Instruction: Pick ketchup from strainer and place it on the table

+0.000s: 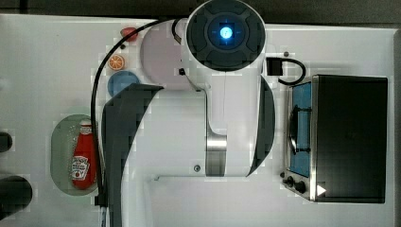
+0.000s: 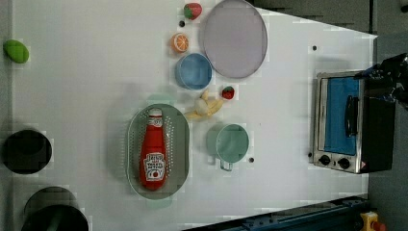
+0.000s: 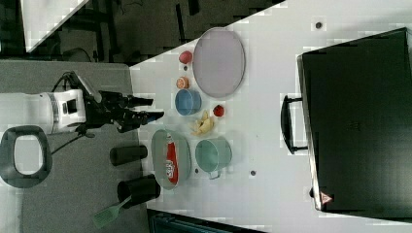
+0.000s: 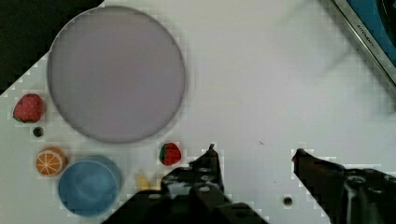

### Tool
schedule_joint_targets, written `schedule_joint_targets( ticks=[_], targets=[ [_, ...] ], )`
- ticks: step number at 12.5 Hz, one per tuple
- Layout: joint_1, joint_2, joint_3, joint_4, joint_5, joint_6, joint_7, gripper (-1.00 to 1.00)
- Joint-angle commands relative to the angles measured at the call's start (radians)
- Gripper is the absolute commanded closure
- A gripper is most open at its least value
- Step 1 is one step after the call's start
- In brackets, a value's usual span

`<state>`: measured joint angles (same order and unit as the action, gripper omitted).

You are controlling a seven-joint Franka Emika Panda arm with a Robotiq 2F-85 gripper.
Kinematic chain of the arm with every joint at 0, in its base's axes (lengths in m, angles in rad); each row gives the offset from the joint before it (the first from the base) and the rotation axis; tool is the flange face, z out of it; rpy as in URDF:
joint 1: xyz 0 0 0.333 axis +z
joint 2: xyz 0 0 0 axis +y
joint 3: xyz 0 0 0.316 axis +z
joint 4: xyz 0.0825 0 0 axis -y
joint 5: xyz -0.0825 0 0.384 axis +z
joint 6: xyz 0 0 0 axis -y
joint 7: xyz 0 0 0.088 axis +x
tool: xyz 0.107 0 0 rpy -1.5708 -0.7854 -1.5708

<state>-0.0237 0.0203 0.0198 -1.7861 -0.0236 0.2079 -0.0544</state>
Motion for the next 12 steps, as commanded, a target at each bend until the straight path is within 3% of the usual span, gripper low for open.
schedule_joint_targets(
  ticks=[1,3,7,12],
  targets=[
    [-0.104,-0.305,0.053,-0.108,0.040,-0.189,0.102,-0.59],
    [-0.093,-0.296,0.082,-0.108,0.061,-0.173,0.102,-1.00],
    [-0.065,-0.256,0.200,-0.108,0.062,-0.133,0.102,-1.00],
    [-0.036,-0.156,0.423,-0.108,0.061,-0.042,0.104,-1.00]
  ],
)
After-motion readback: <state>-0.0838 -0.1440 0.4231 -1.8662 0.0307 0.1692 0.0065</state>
